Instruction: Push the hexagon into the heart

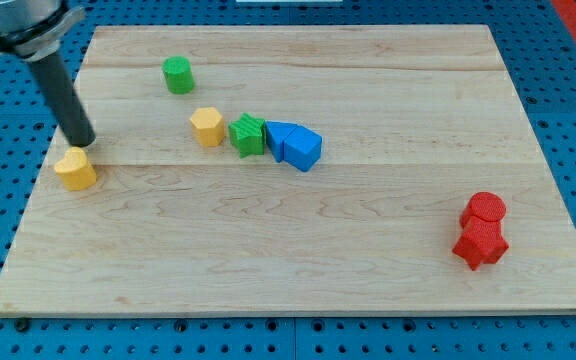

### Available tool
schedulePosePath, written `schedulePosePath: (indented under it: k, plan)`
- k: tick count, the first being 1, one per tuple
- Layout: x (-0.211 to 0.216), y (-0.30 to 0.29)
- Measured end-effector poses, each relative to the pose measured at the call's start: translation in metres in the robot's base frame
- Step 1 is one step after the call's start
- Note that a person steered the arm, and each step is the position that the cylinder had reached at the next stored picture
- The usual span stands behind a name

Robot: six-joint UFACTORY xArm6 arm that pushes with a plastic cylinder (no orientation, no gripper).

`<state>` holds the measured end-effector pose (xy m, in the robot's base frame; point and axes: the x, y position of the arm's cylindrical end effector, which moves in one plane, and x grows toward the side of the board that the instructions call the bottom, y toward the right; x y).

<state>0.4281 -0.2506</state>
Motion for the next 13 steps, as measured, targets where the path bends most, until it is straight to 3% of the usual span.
schedulePosePath:
  k: [1,2,4,5,6,7,8,9,10,11,12,13]
  plan:
    - [0.072,0.011]
    - [0.054,0.023]
    - [-0.089,0.037]
    - [-0.077,0.139]
    - [-0.06,0.174]
    - [0.003,0.143]
    - [0.031,0.102]
    - [-0.018,0.111]
    - [-0.003,0.095]
    - [0.052,0.064]
    - [0.023,0.08]
    - [0.007,0.044]
